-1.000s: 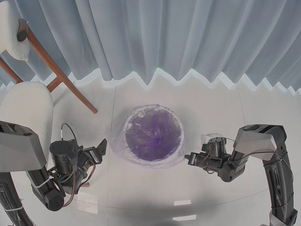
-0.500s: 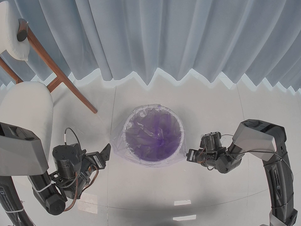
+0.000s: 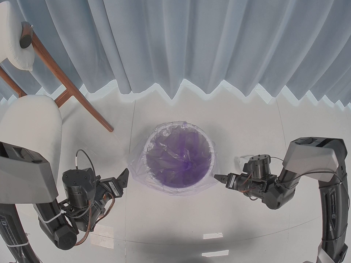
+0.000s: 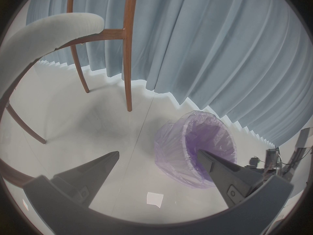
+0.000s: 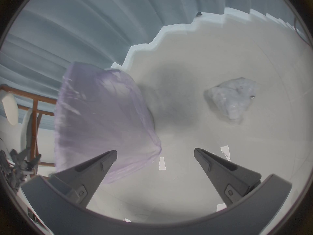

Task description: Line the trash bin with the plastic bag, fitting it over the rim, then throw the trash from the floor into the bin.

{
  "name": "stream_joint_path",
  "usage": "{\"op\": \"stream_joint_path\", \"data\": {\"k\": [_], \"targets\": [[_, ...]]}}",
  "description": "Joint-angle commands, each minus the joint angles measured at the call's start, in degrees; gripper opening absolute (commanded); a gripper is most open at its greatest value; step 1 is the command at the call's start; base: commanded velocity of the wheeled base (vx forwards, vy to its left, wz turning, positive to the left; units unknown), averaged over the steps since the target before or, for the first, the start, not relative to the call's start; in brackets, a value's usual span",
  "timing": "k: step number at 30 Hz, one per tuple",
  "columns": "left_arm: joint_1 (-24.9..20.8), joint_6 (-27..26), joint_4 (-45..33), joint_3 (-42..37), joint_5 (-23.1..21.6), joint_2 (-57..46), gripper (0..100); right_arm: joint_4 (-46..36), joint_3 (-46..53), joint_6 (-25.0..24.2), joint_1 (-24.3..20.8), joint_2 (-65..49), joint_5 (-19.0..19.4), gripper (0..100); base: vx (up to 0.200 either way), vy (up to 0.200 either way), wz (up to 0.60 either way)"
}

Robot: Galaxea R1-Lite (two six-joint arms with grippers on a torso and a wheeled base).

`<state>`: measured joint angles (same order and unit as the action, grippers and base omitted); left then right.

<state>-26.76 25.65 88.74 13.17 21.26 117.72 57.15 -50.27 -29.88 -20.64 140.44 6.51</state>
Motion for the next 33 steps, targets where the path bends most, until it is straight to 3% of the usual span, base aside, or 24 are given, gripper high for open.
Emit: {"op": "stream_joint_path", "data": {"k": [1, 9, 19, 29, 30, 33], "targets": [[4.08, 1.25, 0.03, 2.65, -1.40, 7.17, 100, 9.03, 16.00, -2.64, 1.48, -16.69, 0.17, 100, 0.000, 0.000, 0.00], [5.40, 6.87, -0.05, 11.80, -6.23, 19.38, 100, 12.28, 20.39, -5.10, 5.08, -25.30, 0.17, 100, 0.000, 0.000, 0.00], [5.23, 7.57, -0.05, 22.08, -7.64, 25.45, 100, 12.46, 21.53, -5.01, 5.79, -25.56, -0.01, 100, 0.000, 0.000, 0.00], [4.08, 7.57, 0.03, 25.33, -8.43, 29.40, 100, 12.55, 22.41, -5.01, 5.70, -24.51, -0.01, 100, 0.000, 0.000, 0.00], [3.99, 7.57, 0.03, 25.24, -8.43, 29.58, 0, 12.55, 22.50, -5.01, 5.70, -24.42, -0.01, 100, 0.000, 0.000, 0.00], [3.99, 7.49, 0.03, 25.33, -8.34, 29.84, 0, 12.55, 22.76, -5.01, 5.70, -24.16, -0.01, 100, 0.000, 0.000, 0.00]]}}
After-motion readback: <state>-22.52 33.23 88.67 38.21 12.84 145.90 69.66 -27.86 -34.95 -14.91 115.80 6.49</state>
